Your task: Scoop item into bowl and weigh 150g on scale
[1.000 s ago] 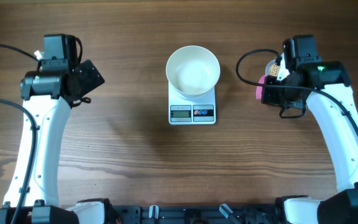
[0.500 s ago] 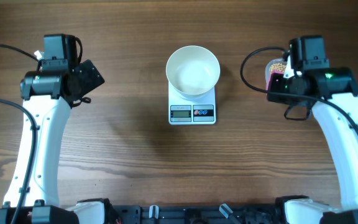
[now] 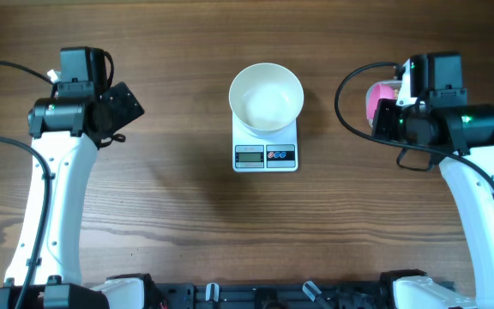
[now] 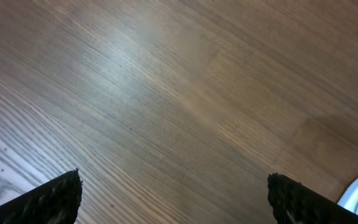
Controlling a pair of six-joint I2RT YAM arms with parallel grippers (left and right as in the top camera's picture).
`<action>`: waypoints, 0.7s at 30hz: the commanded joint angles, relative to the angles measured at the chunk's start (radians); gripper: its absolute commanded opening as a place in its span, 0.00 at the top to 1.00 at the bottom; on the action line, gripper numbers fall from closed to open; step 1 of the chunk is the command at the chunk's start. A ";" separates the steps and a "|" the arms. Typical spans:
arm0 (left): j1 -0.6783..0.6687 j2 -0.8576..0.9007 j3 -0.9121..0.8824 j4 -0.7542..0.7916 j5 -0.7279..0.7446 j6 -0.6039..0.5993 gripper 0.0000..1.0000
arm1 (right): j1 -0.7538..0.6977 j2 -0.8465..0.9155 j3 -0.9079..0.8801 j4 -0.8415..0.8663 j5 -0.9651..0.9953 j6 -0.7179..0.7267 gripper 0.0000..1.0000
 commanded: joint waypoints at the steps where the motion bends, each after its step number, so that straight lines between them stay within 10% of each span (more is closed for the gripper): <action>1: 0.005 0.010 0.004 0.050 0.105 0.002 0.00 | -0.002 -0.018 0.009 0.003 -0.042 -0.010 0.96; 9: -0.012 0.010 0.003 0.074 0.624 0.006 0.02 | -0.002 -0.018 0.009 0.015 -0.078 0.017 0.96; 17: -0.174 0.016 0.003 0.054 0.564 0.053 0.81 | -0.002 -0.018 0.009 0.052 -0.078 0.017 0.96; 21: -0.281 0.048 0.003 0.055 0.517 0.006 0.96 | -0.002 -0.018 0.009 0.052 -0.078 0.017 0.96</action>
